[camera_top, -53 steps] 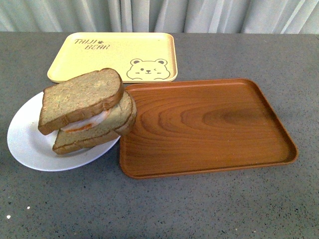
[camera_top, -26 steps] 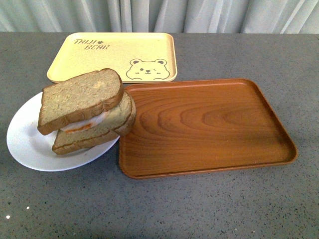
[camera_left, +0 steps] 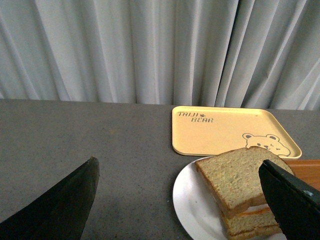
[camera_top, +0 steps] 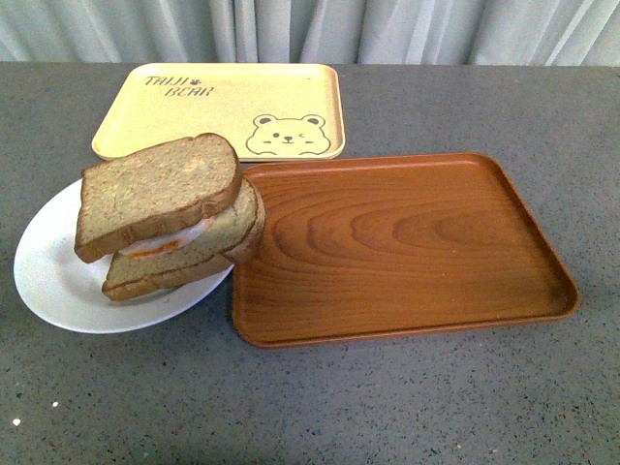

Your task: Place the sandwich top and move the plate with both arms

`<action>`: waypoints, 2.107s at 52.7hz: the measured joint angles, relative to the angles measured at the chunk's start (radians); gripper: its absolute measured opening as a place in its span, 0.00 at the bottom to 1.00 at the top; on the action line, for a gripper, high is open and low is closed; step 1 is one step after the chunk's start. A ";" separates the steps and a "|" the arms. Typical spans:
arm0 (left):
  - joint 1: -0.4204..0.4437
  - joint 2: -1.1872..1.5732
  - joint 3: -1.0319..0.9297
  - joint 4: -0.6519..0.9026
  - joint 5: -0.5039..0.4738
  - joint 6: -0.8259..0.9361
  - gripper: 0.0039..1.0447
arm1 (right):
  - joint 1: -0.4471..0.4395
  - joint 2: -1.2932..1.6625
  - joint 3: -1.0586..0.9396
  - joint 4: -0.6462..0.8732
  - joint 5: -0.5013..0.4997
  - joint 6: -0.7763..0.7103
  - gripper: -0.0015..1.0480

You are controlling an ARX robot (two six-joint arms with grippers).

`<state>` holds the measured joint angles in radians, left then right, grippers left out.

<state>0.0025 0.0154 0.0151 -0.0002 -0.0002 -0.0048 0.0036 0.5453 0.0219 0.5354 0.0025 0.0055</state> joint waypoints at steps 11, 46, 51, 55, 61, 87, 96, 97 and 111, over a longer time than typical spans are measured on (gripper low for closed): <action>0.000 0.000 0.000 0.000 0.000 0.000 0.92 | 0.000 -0.135 0.000 -0.126 0.000 0.000 0.02; 0.000 0.000 0.000 0.000 0.000 0.000 0.92 | 0.000 -0.386 0.000 -0.376 0.000 0.000 0.02; 0.000 0.000 0.000 0.000 0.000 0.000 0.92 | 0.000 -0.507 0.000 -0.523 -0.001 0.000 0.02; 0.000 0.000 0.000 0.000 0.000 0.000 0.92 | 0.000 -0.535 0.000 -0.531 -0.003 0.000 0.02; 0.000 0.000 0.000 0.000 0.000 0.000 0.92 | 0.000 -0.538 0.000 -0.534 -0.003 0.000 0.02; 0.000 0.000 0.000 0.000 0.000 0.000 0.92 | 0.000 -0.539 0.000 -0.534 -0.003 0.000 0.02; 0.000 0.000 0.000 0.000 0.000 0.000 0.92 | 0.000 -0.539 0.000 -0.534 -0.002 -0.002 0.22; 0.000 0.000 0.000 0.000 0.000 0.000 0.92 | 0.000 -0.539 0.000 -0.534 -0.002 -0.002 0.26; 0.092 0.572 0.163 0.080 0.448 -0.533 0.92 | 0.000 -0.540 0.000 -0.534 -0.003 -0.002 0.79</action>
<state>0.0940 0.5877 0.1780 0.0799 0.4477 -0.5377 0.0036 0.0051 0.0219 0.0013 -0.0002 0.0036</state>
